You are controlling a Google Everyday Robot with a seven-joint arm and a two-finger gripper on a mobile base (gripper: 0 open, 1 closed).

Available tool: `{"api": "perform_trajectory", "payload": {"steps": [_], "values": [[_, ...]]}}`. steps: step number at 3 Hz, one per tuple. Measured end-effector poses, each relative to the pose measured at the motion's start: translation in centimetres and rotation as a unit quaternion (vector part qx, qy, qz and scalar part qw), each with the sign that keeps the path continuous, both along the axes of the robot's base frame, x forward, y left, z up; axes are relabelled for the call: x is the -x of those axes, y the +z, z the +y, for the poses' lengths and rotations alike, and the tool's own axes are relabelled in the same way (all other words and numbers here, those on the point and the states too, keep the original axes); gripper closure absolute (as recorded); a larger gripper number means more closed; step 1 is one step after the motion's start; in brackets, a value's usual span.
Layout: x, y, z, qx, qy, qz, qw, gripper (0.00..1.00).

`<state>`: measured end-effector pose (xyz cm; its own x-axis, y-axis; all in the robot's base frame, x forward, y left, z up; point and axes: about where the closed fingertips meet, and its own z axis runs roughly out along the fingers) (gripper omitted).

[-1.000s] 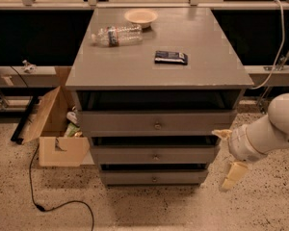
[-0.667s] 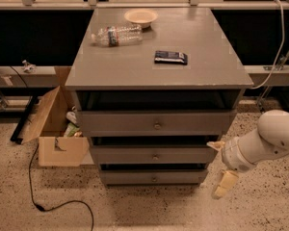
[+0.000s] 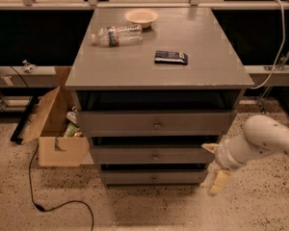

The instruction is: Open middle drawer

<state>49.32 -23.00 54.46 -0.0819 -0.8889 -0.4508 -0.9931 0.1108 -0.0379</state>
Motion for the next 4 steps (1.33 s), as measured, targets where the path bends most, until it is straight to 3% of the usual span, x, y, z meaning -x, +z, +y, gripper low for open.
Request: {"api": "perform_trajectory", "payload": {"steps": [1, 2, 3, 4], "values": [[-2.2, -6.2, -0.3, 0.025, 0.029, 0.003, 0.9993, 0.0], [-4.0, -10.7, -0.4, 0.032, 0.033, -0.001, 0.999, 0.0], [-4.1, -10.8, -0.3, 0.033, 0.035, -0.004, 0.9988, 0.0], [-5.6, -11.0, 0.3, 0.046, 0.055, -0.038, 0.9967, 0.0]]}}
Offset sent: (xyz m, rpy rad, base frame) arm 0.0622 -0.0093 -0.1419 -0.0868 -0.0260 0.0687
